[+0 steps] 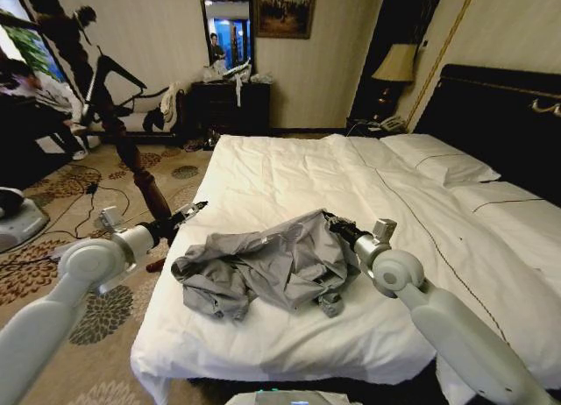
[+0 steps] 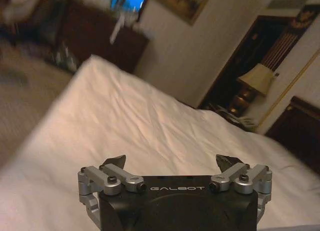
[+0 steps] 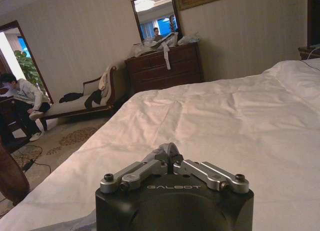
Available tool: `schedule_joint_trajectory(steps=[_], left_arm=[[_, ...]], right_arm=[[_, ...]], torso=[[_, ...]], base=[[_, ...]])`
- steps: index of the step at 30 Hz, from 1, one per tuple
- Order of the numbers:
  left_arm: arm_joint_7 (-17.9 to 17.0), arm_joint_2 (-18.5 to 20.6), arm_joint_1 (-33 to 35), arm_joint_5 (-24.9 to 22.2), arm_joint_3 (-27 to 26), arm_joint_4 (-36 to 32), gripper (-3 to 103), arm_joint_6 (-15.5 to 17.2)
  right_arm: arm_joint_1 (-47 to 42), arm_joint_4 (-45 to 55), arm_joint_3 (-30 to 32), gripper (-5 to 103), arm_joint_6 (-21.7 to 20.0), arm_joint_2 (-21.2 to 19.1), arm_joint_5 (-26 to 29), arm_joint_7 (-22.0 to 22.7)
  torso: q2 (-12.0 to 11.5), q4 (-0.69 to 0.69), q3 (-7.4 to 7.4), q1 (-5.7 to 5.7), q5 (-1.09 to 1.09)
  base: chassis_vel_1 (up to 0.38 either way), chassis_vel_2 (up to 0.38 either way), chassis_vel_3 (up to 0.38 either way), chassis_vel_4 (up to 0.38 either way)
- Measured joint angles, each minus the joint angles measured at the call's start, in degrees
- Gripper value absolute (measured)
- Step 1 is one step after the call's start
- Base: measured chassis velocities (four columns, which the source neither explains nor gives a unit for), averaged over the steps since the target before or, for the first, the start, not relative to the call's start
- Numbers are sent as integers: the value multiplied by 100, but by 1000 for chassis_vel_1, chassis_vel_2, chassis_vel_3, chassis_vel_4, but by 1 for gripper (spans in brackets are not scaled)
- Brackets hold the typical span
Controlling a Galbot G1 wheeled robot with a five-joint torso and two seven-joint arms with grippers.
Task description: Pick up the clothes from the bed and hang them on the clothes hanger.
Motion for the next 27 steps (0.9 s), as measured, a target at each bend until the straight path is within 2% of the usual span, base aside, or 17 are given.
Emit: schedule_joint_trajectory(steps=[2,3,5,9,13,15,16,18,19,20,21,22,23,24,25,26,27], left_arm=[[142,139,24,935,-78,-89,100,-146],[142,139,24,935,-78,-89,100,-146],[144,277,-34,1433,-137,-140,100,-196],[0,540,-258,1606,-274,-119,100,-191],[-42,843,-646,1570,-199,179,100,-198],[-36,903,-1467,1518,609,590,100,-283],[-36,903,-1467,1518,609,590,100,-283],[-154,657,-2672,1507,1631,1035,100,-336],[-245,505,-3220,1497,2104,1211,100,-331],[-245,505,-3220,1497,2104,1211,100,-331],[-317,394,-3595,1485,2416,1351,100,-313],[-532,180,-4545,1404,3068,1695,100,-226],[-632,110,-4956,1324,3293,1810,100,-161],[-632,110,-4956,1324,3293,1810,100,-161],[-771,34,-5491,1199,3601,1977,100,-6],[-833,4,-5720,1145,3727,2046,100,84],[-1168,-51,-6518,911,4094,2244,100,475]], right_arm=[[-21,-15,1,0,0,12,-31,0],[-21,-15,1,0,0,12,-31,0],[-38,-20,1,0,0,42,-57,0],[-53,-19,-36,0,1,85,-94,4],[11,-30,-133,0,0,110,-99,1],[13,23,-122,0,1,97,-69,8],[13,23,-122,0,1,97,-69,8],[13,87,-72,0,1,81,-29,48],[12,126,-42,0,1,73,2,73],[12,126,-42,0,1,73,2,73],[3,157,-16,0,1,58,21,88],[-49,203,68,0,-1,2,33,105],[-83,227,115,0,-1,-19,35,106],[-83,227,115,0,-1,-19,35,106],[-145,255,195,0,-3,-37,41,111],[-164,266,223,0,-4,-43,43,113],[-235,303,326,0,-6,-59,45,124]], torso=[[0,0,0,0,0],[0,0,0,0,0],[0,1,0,0,0],[0,-4,0,0,0],[0,6,0,0,2],[0,2,0,0,0],[0,2,0,0,0],[0,-3,1,0,-4],[0,-1,1,0,3],[0,-1,1,0,3],[-1,-3,2,0,1],[-1,-6,3,3,-7],[-1,-7,2,4,1],[-1,-7,2,4,1],[-1,-4,2,4,7],[-1,-4,2,3,6],[-1,-4,2,4,-1]], base=[[0,0,0,0],[0,0,0,0],[0,0,0,0],[0,0,0,0],[0,0,0,0],[0,0,0,0],[0,0,0,0],[0,0,0,0],[0,0,0,0],[0,0,0,0],[0,0,0,0],[0,0,0,0],[0,0,0,0],[0,0,0,0],[0,0,0,0],[0,0,0,0],[0,0,0,0]])
